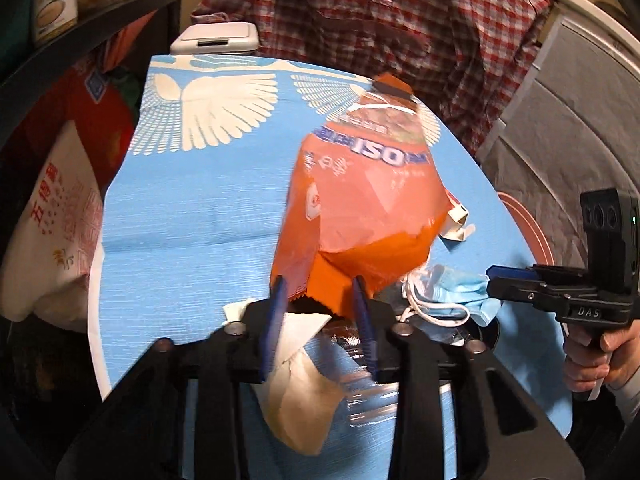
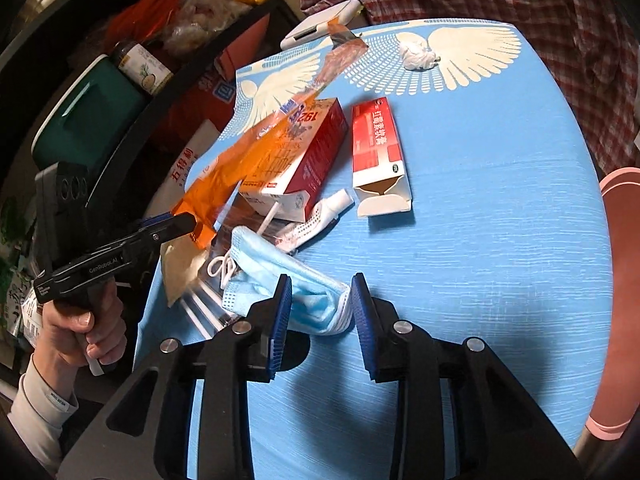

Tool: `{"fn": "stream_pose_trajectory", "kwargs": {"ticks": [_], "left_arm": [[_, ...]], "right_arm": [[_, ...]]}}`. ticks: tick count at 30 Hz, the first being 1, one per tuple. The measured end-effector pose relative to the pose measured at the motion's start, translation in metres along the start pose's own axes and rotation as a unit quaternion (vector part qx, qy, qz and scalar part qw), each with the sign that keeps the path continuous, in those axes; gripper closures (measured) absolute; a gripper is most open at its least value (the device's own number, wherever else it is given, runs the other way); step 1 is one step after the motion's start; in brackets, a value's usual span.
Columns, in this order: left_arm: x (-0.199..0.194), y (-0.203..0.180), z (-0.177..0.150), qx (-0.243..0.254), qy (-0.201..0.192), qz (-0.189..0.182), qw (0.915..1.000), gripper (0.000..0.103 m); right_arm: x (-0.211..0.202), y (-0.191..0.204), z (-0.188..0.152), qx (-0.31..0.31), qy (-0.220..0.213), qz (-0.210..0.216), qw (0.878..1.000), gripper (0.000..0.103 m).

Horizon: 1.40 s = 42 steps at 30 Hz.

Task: Collect trash
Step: 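Grasp the orange ISO snack bag with the left tool while the right tool reaches toward the blue mask, then close the right tool on the blue face mask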

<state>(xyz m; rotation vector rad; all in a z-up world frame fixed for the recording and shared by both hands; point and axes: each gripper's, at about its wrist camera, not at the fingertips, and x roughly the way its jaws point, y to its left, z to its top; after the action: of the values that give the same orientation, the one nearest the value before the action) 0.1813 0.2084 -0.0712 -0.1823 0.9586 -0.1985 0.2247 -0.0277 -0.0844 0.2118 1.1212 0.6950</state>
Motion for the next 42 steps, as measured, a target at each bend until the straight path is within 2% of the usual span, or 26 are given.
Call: {"fn": "stream_pose_trajectory", "kwargs": {"ticks": [4, 10, 11, 12, 18, 20, 22, 23, 24, 35, 40, 41, 42], "left_arm": [[-0.001, -0.002, 0.001, 0.009, -0.001, 0.002, 1.0000, 0.088], [-0.009, -0.003, 0.002, 0.012, -0.009, 0.008, 0.9999, 0.098], [-0.012, -0.003, 0.002, 0.012, -0.012, 0.012, 0.9998, 0.099], [-0.013, -0.002, 0.002, 0.011, -0.014, 0.013, 0.9998, 0.099], [-0.031, -0.007, 0.004, 0.008, -0.034, 0.019, 0.9992, 0.101], [-0.037, -0.010, 0.005, 0.007, -0.040, 0.022, 0.9989, 0.101], [-0.042, -0.013, 0.005, 0.007, -0.043, 0.025, 0.9988, 0.101], [-0.043, -0.015, 0.005, 0.009, -0.043, 0.026, 0.9987, 0.101], [-0.045, -0.016, 0.004, 0.011, -0.043, 0.028, 0.9986, 0.101], [-0.051, -0.020, 0.003, 0.014, -0.048, 0.027, 0.9984, 0.102], [-0.050, -0.018, 0.002, 0.015, -0.046, 0.027, 0.9984, 0.102], [-0.050, -0.018, 0.002, 0.014, -0.047, 0.027, 0.9984, 0.102], [-0.051, -0.017, 0.002, 0.014, -0.048, 0.027, 0.9984, 0.102]], "right_arm": [[0.000, 0.000, -0.001, -0.005, 0.003, -0.003, 1.000, 0.074], [-0.008, 0.004, -0.002, -0.023, -0.005, -0.008, 1.000, 0.094], [-0.011, 0.005, -0.002, -0.027, -0.009, -0.008, 1.000, 0.102], [-0.014, 0.005, -0.002, -0.029, -0.013, -0.008, 0.999, 0.103], [-0.026, 0.008, -0.003, -0.031, -0.026, -0.013, 0.999, 0.102], [-0.029, 0.008, -0.004, -0.023, -0.027, -0.019, 0.999, 0.098], [-0.029, 0.008, -0.004, -0.015, -0.028, -0.017, 0.999, 0.085], [-0.029, 0.008, -0.004, -0.014, -0.030, -0.017, 0.999, 0.072], [-0.029, 0.009, -0.004, -0.013, -0.031, -0.017, 0.999, 0.065], [0.003, 0.004, -0.002, 0.007, 0.006, -0.009, 1.000, 0.064], [0.016, 0.007, -0.005, -0.003, 0.024, -0.015, 1.000, 0.062], [0.017, 0.008, -0.005, -0.005, 0.024, -0.015, 1.000, 0.066], [0.017, 0.008, -0.005, -0.006, 0.027, -0.011, 1.000, 0.079]]}}
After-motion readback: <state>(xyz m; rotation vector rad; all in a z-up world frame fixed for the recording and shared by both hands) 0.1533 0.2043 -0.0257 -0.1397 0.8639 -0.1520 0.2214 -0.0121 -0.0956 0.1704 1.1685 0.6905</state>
